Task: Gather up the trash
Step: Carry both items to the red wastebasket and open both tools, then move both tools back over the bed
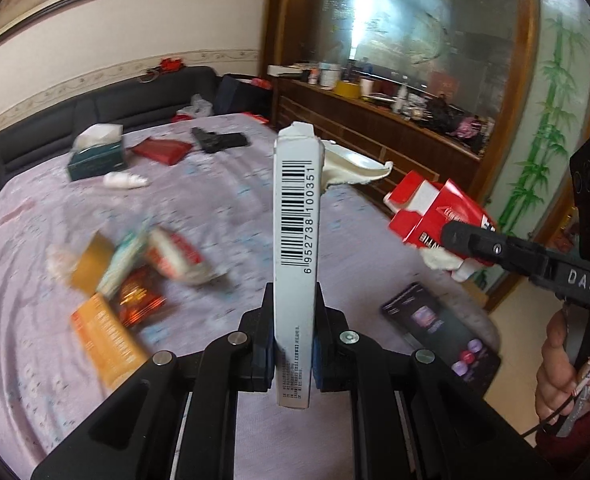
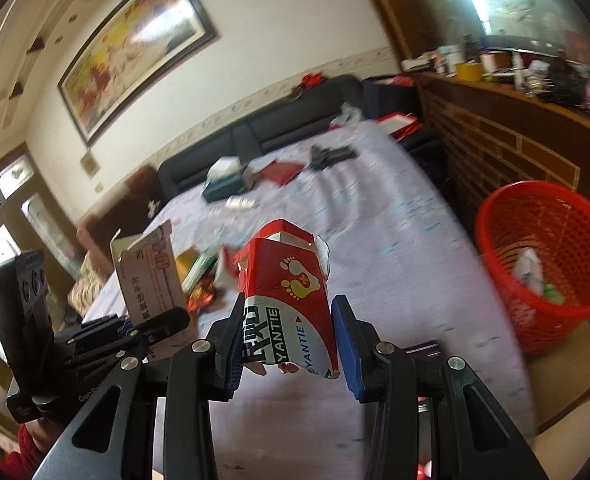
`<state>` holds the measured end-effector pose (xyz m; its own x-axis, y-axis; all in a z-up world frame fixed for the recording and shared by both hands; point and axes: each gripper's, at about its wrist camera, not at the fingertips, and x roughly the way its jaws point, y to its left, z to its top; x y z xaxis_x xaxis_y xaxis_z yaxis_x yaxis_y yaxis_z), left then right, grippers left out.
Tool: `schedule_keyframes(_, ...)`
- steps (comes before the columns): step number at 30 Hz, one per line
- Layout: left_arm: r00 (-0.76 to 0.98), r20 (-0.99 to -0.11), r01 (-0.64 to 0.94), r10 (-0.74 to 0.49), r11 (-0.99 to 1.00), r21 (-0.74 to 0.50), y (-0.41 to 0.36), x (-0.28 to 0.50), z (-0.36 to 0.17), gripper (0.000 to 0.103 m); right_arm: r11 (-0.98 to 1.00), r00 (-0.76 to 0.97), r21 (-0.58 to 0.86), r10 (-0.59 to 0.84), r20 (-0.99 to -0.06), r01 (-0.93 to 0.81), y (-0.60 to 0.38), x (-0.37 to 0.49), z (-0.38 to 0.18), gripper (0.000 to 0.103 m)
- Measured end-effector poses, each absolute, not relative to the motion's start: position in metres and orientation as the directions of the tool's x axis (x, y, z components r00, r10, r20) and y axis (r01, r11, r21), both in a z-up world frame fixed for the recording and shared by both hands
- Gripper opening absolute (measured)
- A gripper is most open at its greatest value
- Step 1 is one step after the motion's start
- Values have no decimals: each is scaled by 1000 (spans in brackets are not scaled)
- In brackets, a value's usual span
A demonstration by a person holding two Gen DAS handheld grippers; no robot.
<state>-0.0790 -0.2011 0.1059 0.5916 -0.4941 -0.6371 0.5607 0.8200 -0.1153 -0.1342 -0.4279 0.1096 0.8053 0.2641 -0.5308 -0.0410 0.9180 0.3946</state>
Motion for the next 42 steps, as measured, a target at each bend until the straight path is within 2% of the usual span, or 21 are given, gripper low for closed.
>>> schedule_keyframes(10,433,-664,706,-610,687,-171,-321,-70,121,13,885,866,428,61,-496,183,-555,-165,118,44)
schedule_keyframes(18,318,-693,755,-647,615,-228,-432,-42,114,13,835,866,471,-14,-500,286,-631,-158,112,45)
schedule_keyframes(22,294,-700,761,-651,602,-240,-470,-27,108,13,822,854,470,-36,-519,320,-650,-145,106,53)
schedule_keyframes(23,282,-702,759,-654,599,-253,-480,-22,105,16,820,852,468,-44,-522,330,-654,-142,104,59)
schedule_keyframes(24,274,-707,756,-652,600,-261,-484,-19,102,22,823,851,457,-60,-522,338,-658,-138,102,61)
schedule_keyframes(25,273,-713,749,-646,608,-264,-488,-16,100,40,828,838,433,-78,-540,356,-662,-133,100,65)
schedule_keyframes(26,284,-715,738,-639,622,-262,-489,-14,98,47,822,829,431,-86,-553,373,-666,-130,97,68)
schedule_keyframes(34,308,-707,719,-637,642,-266,-447,-23,101,49,801,851,495,-33,-523,336,-663,-148,94,68)
schedule_keyframes(42,390,-680,678,-620,693,-243,-368,-51,109,51,839,868,502,75,-490,211,-600,-163,109,68)
